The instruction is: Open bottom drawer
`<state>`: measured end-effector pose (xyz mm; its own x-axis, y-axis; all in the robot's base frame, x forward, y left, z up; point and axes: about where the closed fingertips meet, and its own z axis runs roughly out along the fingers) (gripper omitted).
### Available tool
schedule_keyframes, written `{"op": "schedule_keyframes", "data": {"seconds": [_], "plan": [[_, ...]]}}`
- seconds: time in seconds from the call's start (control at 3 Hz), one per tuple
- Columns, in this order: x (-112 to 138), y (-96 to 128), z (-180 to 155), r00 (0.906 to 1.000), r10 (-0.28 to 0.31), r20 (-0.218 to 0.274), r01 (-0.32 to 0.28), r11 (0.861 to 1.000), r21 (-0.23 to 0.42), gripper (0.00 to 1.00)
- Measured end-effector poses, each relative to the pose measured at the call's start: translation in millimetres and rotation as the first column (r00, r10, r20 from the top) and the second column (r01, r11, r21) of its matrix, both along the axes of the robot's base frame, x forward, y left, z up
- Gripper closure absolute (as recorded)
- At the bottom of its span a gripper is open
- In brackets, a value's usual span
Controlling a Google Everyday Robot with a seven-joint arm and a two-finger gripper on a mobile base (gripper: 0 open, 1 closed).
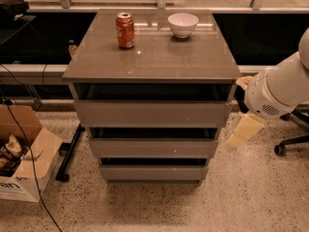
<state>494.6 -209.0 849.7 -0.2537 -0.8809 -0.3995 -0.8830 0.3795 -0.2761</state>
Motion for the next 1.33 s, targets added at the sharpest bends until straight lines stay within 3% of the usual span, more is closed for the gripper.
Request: {"op": "schedule_keyframes", "data": {"seconds": [0.67, 1.33], "plan": [[-10, 14, -71, 0.9957, 0.048, -0.078, -0.041, 0.994, 0.097, 0.0], [0, 20, -157, 0.9909, 0.055, -0.123, -0.027, 0.976, 0.214, 0.0]]}}
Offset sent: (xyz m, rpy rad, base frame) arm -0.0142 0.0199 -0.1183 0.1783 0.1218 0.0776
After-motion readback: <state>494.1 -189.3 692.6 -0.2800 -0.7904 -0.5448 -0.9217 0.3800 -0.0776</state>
